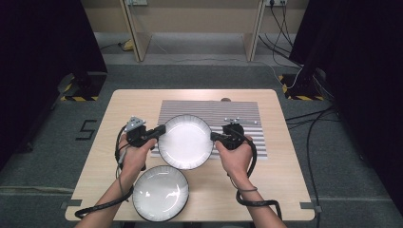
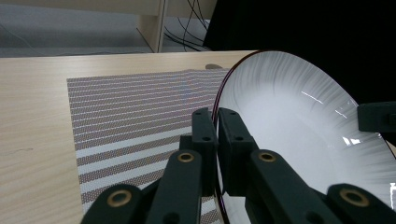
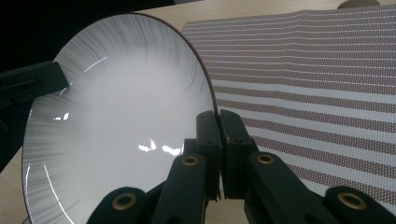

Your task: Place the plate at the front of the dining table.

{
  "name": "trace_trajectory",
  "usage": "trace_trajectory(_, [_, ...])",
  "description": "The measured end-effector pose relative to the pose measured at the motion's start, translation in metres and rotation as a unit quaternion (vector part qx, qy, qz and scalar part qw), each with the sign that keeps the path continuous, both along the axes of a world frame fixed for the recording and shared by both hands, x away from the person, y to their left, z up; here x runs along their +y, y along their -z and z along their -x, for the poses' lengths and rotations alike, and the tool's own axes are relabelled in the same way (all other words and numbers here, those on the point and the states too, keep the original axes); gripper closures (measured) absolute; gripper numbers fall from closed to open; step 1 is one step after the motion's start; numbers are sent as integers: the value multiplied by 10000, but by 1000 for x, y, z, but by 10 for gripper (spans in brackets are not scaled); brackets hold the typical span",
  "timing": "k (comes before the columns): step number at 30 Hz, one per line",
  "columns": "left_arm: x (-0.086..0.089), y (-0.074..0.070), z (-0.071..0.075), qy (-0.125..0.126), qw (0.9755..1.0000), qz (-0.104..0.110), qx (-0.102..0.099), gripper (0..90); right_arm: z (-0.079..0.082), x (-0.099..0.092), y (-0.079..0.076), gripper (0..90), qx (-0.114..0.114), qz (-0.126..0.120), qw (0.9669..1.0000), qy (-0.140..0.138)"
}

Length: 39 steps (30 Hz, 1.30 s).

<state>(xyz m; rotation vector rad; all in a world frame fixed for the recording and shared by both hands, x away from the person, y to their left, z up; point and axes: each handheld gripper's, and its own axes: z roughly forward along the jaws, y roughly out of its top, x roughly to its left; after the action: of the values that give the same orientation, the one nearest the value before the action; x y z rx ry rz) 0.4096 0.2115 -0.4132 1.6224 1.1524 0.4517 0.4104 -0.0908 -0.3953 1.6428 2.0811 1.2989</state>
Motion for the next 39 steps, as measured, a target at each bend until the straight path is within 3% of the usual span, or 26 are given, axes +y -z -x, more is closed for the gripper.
trace_trajectory(39, [-13,3,-21,41,10000,2,19,859,-16,-11,4,881,40,-40,9998,205])
